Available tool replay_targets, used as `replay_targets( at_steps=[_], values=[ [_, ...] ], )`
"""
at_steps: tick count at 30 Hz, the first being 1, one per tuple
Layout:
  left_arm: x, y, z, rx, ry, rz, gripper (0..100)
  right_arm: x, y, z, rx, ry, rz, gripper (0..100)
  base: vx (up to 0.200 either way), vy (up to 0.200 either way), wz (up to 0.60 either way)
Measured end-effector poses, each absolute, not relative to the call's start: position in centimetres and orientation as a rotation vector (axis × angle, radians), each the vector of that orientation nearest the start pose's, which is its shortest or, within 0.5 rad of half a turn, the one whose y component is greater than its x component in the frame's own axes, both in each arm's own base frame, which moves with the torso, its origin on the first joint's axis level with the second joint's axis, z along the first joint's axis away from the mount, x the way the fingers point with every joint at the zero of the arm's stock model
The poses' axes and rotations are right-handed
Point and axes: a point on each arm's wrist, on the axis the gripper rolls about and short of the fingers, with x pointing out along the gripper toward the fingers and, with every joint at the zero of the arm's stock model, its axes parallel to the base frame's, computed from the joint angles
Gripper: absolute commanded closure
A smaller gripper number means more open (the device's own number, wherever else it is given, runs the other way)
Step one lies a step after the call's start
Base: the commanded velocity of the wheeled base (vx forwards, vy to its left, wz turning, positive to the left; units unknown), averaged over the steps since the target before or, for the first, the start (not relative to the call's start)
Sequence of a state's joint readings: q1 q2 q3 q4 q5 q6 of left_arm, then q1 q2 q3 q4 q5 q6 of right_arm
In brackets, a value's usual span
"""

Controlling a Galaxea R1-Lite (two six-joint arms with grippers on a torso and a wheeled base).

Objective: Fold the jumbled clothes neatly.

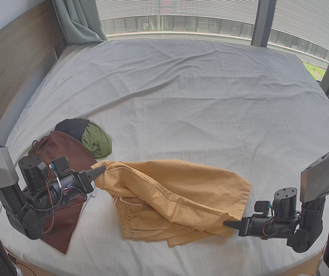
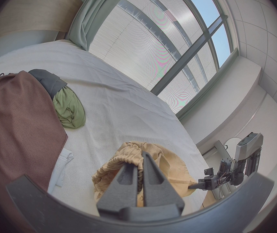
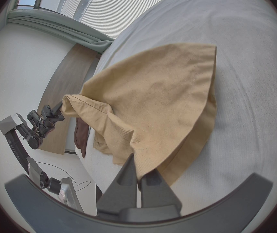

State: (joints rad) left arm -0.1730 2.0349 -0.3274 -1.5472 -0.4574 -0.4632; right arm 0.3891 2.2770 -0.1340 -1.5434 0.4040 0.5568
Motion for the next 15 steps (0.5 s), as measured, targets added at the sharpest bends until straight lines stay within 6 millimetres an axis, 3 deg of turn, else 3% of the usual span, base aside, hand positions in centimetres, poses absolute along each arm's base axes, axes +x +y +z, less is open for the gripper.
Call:
replay_targets(
  at_steps=[15],
  values=[
    [27.9,-6.0,6.6,-0.470,0.314,-0.583,100,25.5,7.4,2.1,0.578,0.605,0.633,100,0.000,0.000,0.00]
  ],
)
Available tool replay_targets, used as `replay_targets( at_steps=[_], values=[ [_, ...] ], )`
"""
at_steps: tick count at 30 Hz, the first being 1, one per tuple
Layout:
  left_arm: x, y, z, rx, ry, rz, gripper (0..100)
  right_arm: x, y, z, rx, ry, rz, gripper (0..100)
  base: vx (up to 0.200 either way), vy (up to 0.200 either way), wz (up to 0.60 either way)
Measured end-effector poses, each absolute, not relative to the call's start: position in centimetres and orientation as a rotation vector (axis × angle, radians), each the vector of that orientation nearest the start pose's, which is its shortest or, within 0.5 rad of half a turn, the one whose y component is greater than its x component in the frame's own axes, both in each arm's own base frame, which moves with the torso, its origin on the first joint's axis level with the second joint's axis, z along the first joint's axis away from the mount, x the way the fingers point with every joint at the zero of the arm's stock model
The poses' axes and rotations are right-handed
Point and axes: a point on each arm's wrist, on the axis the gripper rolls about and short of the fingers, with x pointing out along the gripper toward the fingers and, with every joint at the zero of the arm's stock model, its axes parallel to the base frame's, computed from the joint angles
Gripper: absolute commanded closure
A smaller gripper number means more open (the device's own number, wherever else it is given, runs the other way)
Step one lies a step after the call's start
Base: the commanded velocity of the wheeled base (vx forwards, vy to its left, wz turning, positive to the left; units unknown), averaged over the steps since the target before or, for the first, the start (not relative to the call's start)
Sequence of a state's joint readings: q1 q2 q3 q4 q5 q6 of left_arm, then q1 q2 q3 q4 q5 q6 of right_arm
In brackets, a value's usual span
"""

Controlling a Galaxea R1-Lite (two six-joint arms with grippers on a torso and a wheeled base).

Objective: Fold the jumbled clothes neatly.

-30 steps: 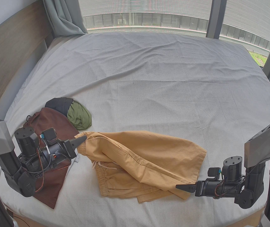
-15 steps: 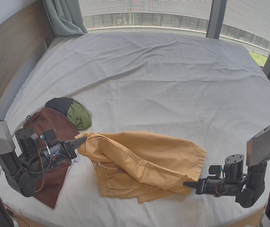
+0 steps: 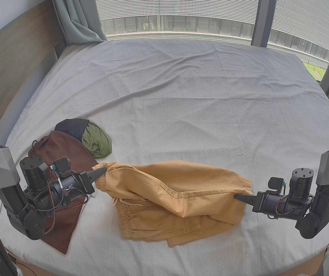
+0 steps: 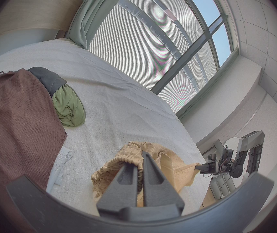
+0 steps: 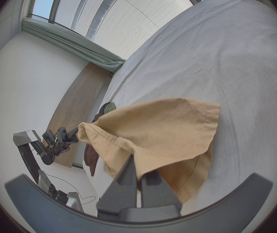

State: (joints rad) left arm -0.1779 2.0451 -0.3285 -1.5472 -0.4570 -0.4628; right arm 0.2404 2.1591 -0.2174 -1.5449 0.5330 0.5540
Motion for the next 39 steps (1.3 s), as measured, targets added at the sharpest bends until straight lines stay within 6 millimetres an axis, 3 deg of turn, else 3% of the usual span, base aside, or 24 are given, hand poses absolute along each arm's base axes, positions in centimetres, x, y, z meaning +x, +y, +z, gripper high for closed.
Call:
replay_targets(
  at_steps=[9,16,17,39],
  values=[
    [28.0,-6.0,6.2,-0.472,0.329,-0.579,100,27.5,7.0,2.8,0.581,0.523,0.630,100,0.000,0.000,0.00],
    [28.1,-6.0,5.9,-0.470,0.336,-0.576,100,27.7,7.0,2.2,0.586,0.545,0.633,100,0.000,0.000,0.00],
    [28.1,-6.0,5.9,-0.470,0.337,-0.575,100,27.7,7.0,2.1,0.586,0.550,0.636,0,0.000,0.000,0.00],
    [28.1,-6.0,5.8,-0.470,0.338,-0.574,100,26.8,8.2,2.5,0.578,0.575,0.730,0,0.000,0.000,0.00]
  ],
)
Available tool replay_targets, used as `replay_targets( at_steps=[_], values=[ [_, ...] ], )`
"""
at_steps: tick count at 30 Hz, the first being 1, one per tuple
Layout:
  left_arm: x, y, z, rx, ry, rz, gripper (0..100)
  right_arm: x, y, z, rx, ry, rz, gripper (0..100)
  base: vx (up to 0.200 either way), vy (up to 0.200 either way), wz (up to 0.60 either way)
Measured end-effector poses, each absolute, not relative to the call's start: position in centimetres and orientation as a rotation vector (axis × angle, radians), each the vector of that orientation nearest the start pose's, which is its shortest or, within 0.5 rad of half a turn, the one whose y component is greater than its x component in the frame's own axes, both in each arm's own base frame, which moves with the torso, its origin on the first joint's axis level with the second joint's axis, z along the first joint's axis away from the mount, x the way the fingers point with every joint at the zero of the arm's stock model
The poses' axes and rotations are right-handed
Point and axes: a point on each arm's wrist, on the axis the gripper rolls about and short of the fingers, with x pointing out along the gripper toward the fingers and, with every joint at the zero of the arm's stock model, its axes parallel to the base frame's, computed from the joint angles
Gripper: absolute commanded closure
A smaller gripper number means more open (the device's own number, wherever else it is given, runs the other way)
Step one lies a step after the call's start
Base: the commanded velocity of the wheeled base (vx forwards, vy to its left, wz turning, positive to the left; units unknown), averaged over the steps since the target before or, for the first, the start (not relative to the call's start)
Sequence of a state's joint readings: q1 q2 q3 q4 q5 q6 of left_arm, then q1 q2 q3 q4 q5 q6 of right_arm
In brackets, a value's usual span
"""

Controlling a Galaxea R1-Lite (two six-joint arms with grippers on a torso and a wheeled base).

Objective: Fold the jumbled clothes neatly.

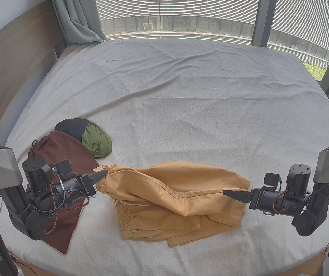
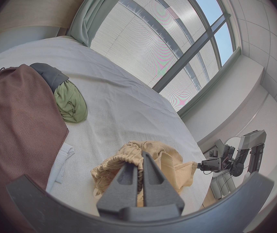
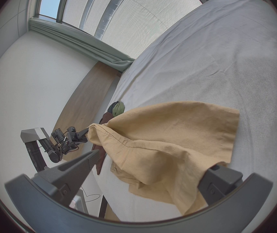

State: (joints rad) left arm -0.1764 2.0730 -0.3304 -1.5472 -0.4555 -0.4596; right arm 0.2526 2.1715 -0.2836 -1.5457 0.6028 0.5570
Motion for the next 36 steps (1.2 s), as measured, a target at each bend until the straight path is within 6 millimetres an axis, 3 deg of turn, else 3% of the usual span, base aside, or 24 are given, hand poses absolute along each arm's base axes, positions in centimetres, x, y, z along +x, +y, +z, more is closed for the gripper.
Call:
replay_targets(
  at_steps=[13,14,36],
  values=[
    [28.1,-6.0,5.8,-0.472,0.338,-0.573,100,27.3,9.4,2.8,0.567,0.551,0.774,0,0.000,0.000,0.00],
    [28.1,-6.0,5.8,-0.472,0.338,-0.573,100,27.3,9.4,2.8,0.567,0.551,0.773,100,0.000,0.000,0.00],
    [28.6,-6.0,6.2,-0.470,0.313,-0.575,100,27.0,9.4,3.4,0.562,0.539,0.775,100,0.000,0.000,0.00]
  ],
)
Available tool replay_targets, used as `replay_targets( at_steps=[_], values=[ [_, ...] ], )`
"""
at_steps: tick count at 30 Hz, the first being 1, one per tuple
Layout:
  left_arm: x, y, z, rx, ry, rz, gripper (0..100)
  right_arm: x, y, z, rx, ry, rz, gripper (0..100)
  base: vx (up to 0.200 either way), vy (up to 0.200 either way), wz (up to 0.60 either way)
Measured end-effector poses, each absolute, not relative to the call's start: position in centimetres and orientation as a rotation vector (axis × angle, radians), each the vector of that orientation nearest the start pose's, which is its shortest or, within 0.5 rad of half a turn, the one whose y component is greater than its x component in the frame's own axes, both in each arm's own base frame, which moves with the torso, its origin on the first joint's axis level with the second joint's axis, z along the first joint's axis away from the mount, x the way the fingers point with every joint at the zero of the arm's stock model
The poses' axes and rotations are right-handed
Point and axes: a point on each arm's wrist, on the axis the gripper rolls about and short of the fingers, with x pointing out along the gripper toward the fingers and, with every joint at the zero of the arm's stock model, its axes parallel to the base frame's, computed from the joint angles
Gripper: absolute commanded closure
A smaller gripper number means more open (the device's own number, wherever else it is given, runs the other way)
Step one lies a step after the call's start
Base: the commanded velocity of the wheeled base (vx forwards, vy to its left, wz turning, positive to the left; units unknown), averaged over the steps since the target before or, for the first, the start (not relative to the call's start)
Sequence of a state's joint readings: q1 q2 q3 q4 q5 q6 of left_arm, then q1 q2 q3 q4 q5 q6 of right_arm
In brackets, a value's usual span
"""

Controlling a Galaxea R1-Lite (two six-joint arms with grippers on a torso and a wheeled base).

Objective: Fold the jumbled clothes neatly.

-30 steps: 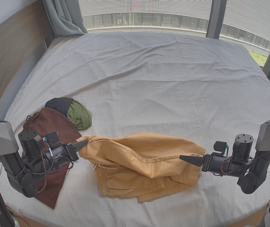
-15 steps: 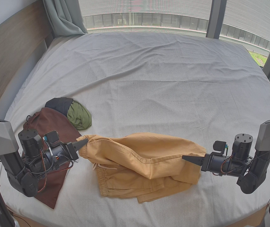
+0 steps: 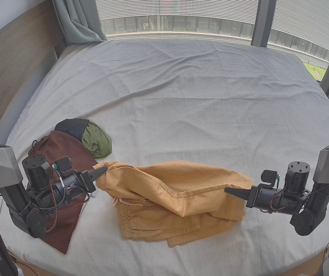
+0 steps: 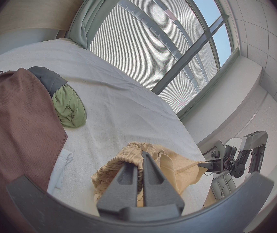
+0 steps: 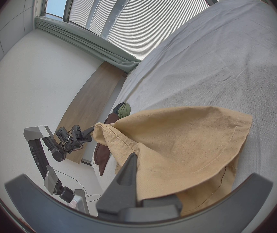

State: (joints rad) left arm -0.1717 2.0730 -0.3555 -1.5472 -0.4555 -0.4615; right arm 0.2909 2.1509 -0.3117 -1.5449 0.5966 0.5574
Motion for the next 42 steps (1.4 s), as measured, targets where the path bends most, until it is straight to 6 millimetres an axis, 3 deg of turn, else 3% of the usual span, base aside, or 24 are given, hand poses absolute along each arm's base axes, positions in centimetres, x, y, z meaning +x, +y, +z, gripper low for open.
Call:
replay_targets(
  at_steps=[16,32,42],
  values=[
    [30.8,-5.2,8.4,-0.453,0.182,-0.570,100,26.0,9.1,6.2,0.546,0.452,0.802,100,0.000,0.000,0.00],
    [30.4,-5.4,11.8,-0.350,0.037,-0.612,100,24.6,9.5,9.6,0.527,0.336,0.859,100,0.000,0.000,0.00],
    [30.6,-5.2,13.2,-0.328,-0.021,-0.623,100,24.7,9.6,10.8,0.525,0.287,0.875,100,0.000,0.000,0.00]
  ],
)
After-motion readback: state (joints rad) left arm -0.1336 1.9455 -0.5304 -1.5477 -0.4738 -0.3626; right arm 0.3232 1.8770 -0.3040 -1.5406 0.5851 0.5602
